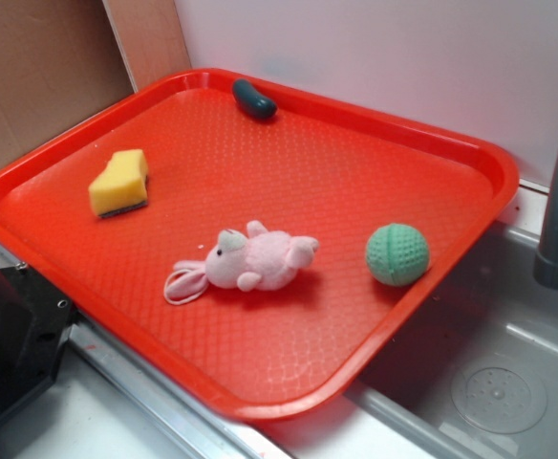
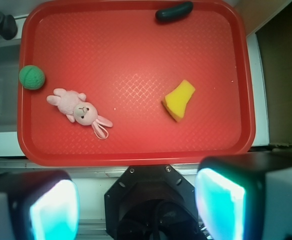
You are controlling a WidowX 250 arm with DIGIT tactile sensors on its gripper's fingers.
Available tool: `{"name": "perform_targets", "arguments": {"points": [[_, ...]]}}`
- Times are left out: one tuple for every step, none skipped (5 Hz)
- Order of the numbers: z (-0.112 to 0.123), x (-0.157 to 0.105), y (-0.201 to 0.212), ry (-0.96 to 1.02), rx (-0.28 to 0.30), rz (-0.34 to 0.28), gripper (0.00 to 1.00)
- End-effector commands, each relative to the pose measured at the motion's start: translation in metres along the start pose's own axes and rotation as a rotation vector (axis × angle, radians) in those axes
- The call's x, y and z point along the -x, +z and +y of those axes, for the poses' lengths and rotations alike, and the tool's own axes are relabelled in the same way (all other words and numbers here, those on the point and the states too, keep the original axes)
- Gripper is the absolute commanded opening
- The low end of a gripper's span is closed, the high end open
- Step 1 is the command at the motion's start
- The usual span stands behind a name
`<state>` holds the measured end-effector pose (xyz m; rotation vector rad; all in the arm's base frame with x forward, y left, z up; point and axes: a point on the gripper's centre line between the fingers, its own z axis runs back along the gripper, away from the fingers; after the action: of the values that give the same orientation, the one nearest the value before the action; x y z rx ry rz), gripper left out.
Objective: Grab the green ball.
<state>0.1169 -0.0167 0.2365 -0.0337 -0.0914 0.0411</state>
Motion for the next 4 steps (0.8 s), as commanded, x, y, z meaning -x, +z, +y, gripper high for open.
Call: {"name": "perform_targets", "arguments": {"points": [[0.0, 0.0, 0.0, 0.0, 0.0, 0.0, 1.0], [-0.001, -0.005, -0.003, -0.085, 0.009, -0.018, 1.0], [-0.007, -0.014, -0.011, -0.245, 0.029, -0.04, 1.0], [-0.02, -0.025, -0.024, -0.464, 0.043, -0.084, 1.0]]}}
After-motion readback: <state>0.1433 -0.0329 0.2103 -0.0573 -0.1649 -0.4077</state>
